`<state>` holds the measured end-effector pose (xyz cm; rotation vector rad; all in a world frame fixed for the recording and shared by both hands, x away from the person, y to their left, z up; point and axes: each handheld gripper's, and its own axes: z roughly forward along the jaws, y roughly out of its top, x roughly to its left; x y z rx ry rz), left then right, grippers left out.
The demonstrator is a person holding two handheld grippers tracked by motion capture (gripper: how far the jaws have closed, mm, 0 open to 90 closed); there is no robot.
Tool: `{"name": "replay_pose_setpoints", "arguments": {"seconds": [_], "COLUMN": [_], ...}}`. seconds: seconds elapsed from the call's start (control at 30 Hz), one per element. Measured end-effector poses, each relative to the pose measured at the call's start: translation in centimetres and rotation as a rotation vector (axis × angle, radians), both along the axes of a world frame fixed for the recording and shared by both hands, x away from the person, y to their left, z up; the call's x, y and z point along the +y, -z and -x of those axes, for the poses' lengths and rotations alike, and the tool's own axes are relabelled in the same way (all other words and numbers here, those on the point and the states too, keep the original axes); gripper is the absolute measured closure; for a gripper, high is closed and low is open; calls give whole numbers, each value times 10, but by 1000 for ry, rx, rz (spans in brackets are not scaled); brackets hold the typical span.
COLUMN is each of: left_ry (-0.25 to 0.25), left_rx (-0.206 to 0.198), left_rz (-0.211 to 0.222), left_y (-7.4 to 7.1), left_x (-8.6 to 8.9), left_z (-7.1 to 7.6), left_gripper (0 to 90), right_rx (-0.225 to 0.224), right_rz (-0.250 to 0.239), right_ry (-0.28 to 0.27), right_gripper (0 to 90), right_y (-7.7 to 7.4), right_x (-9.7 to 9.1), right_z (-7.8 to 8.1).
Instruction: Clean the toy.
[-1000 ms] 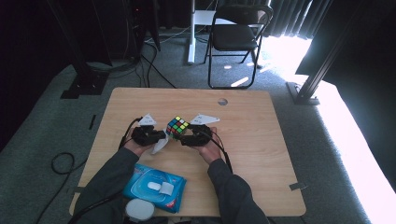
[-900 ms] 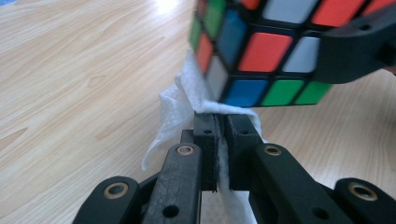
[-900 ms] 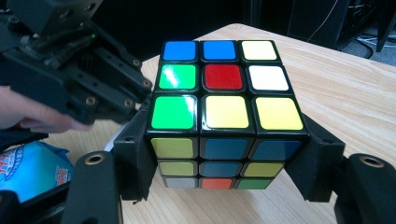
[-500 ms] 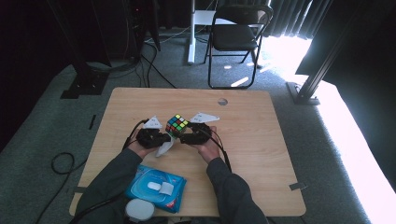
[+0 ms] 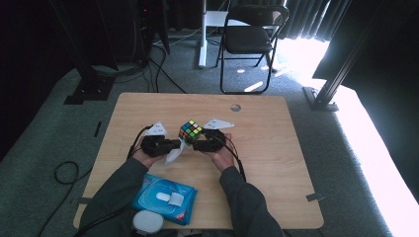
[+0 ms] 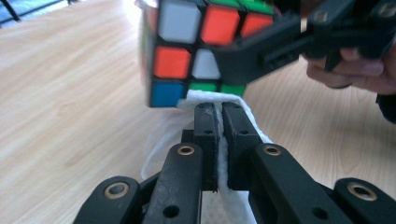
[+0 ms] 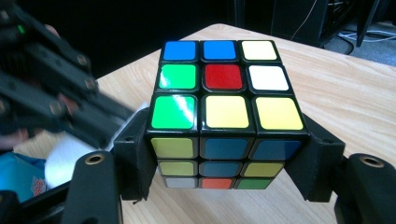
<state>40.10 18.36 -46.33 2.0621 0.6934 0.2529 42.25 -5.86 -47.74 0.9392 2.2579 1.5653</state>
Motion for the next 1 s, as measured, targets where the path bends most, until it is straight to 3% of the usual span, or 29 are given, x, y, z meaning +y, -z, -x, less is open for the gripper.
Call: {"name": "replay_pose_setpoints", "arguments": {"seconds": [0.4, 1.0], "left_ry": [-73, -220], "left_rx": [-22, 10], "left_rz": [21, 10], "left_y": [-7, 7], "left_x": [16, 37], "left_z": [-2, -11], "left_gripper": [855, 848], "right_rx": [-6, 3], "right_rz": [43, 118], "right_ry": [0, 38], "right_gripper": [342, 342], "right_y": [7, 25], "right_x": [-4, -16], "right_z": [2, 4]}}
